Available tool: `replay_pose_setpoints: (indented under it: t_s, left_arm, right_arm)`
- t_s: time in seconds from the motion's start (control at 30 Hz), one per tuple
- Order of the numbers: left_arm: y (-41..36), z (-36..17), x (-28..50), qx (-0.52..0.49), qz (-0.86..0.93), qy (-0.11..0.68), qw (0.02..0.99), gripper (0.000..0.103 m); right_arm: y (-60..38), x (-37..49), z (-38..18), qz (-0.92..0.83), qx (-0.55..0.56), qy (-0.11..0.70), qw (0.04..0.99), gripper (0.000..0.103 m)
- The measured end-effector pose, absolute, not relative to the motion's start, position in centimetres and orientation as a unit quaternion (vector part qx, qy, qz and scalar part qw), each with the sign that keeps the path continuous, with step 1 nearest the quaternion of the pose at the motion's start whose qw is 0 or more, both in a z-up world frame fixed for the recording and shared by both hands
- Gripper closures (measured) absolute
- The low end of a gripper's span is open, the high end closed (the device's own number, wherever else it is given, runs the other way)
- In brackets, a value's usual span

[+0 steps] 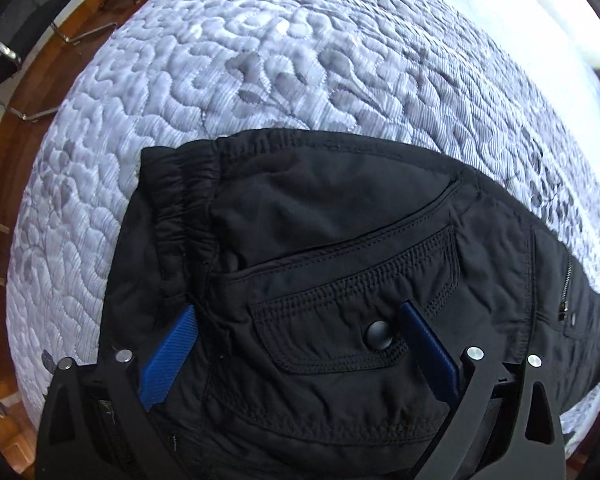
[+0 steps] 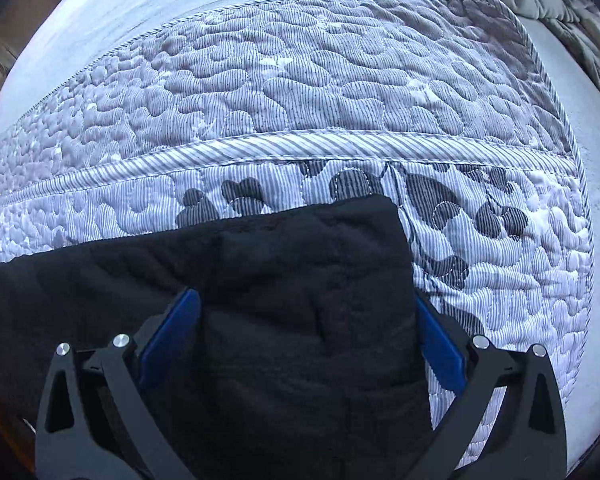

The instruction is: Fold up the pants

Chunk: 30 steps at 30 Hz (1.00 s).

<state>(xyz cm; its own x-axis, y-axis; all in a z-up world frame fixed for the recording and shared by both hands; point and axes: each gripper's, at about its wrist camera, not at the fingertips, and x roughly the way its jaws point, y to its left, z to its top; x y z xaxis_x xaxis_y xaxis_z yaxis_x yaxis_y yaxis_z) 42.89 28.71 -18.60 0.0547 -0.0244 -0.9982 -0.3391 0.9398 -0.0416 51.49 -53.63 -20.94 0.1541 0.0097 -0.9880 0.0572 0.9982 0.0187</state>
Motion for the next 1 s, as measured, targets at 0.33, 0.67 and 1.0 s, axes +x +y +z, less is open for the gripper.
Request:
replay_pose_setpoints:
  t_s: [0.33,0.67,1.0]
  left_arm:
    - [25.2,-15.4,42.8,-0.098,0.079,0.651,0.748,0.093]
    - [26.0,-8.5,36.8,-0.158,0.053,0.545,0.822,0.093]
    - [24.7,-1.6,25.5,-0.139,0.001,0.430,0.892,0.093]
  right_arm:
    - [-51.6,49.3,-17.9,0.010,0.017,0.612,0.790,0.086]
    - [-52.1,43.0,-8.3,0.037,0.017,0.511,0.859,0.093]
    - [-51.6,30.3,1.7,0.050,0.007,0.357,0.933,0.092]
